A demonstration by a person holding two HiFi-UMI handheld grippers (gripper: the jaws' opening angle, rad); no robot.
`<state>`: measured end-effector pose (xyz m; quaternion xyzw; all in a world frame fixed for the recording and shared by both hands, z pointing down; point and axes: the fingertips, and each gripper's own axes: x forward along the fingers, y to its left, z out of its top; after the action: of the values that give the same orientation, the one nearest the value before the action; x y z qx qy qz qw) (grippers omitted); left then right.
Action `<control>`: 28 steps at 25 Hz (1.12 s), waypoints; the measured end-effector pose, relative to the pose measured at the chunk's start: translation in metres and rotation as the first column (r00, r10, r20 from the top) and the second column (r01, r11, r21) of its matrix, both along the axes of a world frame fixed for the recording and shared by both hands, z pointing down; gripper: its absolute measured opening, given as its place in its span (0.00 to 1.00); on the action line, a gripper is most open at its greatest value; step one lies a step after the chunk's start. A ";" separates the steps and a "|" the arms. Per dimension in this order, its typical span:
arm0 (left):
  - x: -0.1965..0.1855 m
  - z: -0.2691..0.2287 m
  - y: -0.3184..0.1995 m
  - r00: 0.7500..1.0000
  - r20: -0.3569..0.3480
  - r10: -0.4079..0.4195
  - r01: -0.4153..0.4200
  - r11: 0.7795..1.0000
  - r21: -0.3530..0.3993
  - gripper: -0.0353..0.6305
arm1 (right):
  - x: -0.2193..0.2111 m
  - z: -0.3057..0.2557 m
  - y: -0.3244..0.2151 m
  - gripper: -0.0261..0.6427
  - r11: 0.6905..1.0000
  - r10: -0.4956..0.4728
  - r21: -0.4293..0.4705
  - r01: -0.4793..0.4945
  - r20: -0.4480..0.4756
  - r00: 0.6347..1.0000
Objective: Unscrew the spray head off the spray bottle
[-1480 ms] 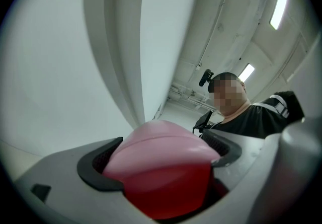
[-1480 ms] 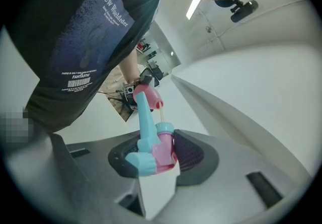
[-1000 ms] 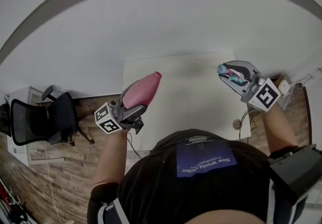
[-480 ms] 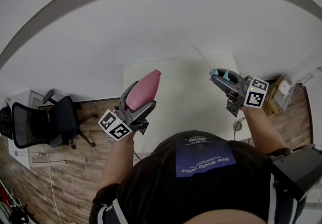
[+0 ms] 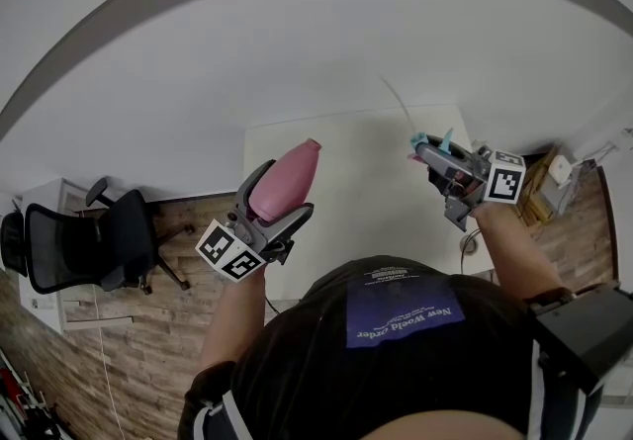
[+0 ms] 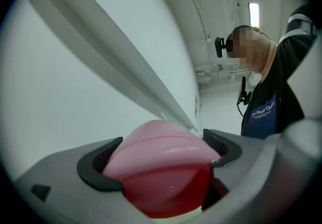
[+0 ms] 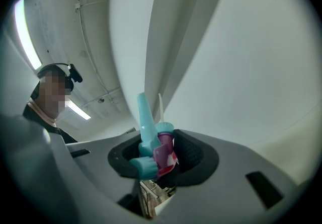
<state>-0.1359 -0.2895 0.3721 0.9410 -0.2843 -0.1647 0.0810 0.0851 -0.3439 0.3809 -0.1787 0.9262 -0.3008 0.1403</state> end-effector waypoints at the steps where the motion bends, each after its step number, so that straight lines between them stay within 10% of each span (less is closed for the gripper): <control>1: -0.001 0.000 0.000 1.000 0.000 -0.001 0.001 1.000 0.001 0.81 | -0.002 0.000 0.002 0.22 1.000 -0.007 -0.002 0.007 0.006 1.000; 28: 0.008 -0.004 0.000 1.000 0.018 -0.002 0.002 1.000 0.030 0.81 | -0.007 -0.003 0.005 0.22 0.998 -0.054 -0.024 0.056 0.052 0.997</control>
<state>-0.1283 -0.2895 0.3684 0.9433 -0.2834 -0.1606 0.0642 0.0785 -0.3390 0.3777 -0.1472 0.9230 -0.3209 0.1533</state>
